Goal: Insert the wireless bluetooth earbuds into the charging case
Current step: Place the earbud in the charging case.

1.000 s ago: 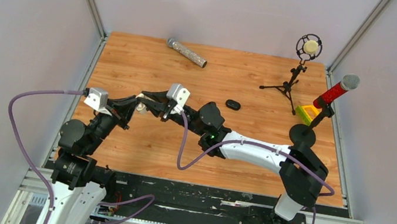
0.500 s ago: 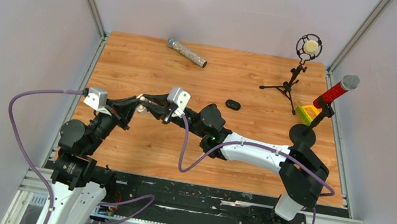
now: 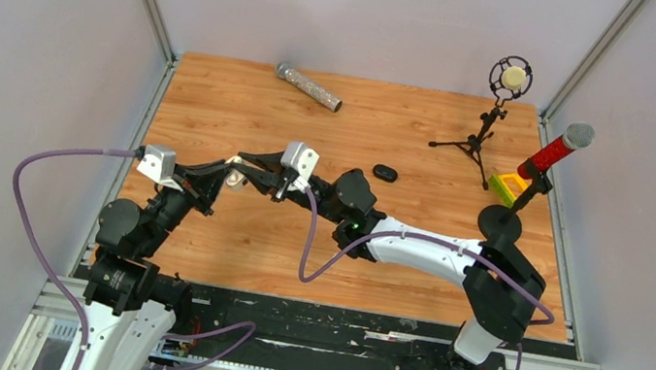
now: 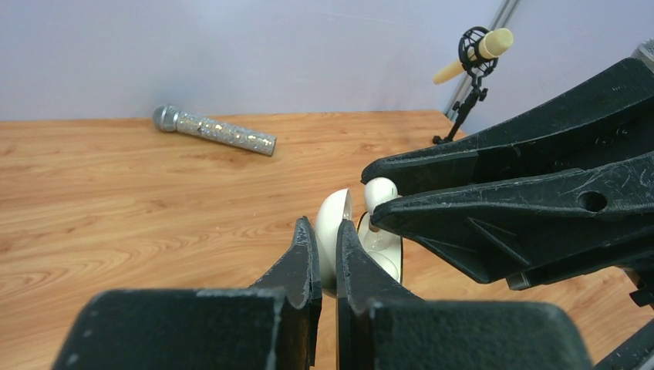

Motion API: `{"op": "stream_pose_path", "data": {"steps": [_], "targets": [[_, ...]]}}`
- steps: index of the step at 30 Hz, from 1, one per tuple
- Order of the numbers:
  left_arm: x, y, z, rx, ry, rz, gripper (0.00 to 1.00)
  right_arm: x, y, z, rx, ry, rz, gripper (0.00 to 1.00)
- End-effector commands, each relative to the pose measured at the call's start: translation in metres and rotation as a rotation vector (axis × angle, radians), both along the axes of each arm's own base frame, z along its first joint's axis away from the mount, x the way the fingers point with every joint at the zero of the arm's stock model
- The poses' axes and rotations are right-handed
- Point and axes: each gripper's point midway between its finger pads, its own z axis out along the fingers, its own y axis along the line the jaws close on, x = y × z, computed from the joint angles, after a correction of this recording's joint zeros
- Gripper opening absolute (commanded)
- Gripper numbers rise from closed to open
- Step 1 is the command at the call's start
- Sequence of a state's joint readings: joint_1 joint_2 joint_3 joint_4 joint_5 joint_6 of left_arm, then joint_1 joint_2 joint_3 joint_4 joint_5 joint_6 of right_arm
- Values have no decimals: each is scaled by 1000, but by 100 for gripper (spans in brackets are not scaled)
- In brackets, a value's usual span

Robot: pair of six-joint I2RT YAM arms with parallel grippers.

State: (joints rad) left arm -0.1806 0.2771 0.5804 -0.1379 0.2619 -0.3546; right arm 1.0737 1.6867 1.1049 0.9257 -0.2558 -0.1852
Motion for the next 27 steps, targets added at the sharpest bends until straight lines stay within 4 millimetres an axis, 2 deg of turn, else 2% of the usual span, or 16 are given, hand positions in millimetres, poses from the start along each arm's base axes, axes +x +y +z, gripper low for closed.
{"op": "stream_pose_path", "data": {"steps": [1, 10, 20, 27], "targets": [[-3, 1, 17, -26, -52, -1, 0, -10, -8, 32, 64, -48, 42, 0], [-3, 1, 20, -24, -58, 0, 0, -9, -6, 21, 55, -16, 48, 0], [-6, 1, 23, -27, -64, -5, 0, 3, -2, 11, 46, -28, 34, 0], [-6, 2, 23, -33, -63, 2, 0, 0, -2, 6, 39, -32, 55, 0]]}}
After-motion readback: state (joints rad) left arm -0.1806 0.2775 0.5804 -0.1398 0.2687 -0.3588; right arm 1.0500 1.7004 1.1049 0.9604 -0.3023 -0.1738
